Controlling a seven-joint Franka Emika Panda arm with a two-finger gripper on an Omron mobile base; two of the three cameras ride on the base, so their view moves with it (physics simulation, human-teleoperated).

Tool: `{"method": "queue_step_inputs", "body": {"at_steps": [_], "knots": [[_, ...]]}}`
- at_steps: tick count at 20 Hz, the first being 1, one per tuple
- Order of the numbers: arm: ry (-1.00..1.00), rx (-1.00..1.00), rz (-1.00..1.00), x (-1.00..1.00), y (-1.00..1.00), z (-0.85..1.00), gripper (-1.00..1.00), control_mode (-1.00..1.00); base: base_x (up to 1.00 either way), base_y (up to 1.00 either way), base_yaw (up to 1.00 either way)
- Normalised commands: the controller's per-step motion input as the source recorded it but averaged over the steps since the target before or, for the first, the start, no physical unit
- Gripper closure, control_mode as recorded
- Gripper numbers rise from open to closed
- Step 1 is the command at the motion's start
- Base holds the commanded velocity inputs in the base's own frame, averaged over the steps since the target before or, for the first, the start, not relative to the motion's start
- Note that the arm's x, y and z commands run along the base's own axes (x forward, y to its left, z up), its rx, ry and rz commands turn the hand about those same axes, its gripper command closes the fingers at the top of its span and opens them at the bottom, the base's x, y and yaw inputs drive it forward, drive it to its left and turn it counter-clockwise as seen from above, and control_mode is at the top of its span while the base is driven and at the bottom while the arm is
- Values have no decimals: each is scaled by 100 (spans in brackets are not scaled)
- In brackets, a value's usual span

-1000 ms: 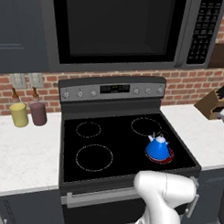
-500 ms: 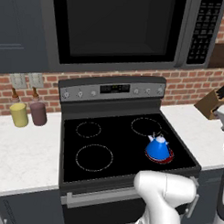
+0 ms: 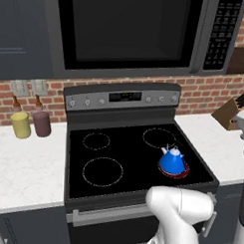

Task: Turn off the front right burner of the stove.

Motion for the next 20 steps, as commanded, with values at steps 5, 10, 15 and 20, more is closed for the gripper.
{"method": "queue_step_inputs", "body": {"at_steps": [5,10,15,20], "knots": [[0,0,0,37,-5,0,-100,-100,0,0,0],[0,0,0,52,0,0,-100,-100,0,0,0],[0,0,0,57,0,0,-100,-100,0,0,0],[0,0,0,59,0,0,-100,-100,0,0,0]]}}
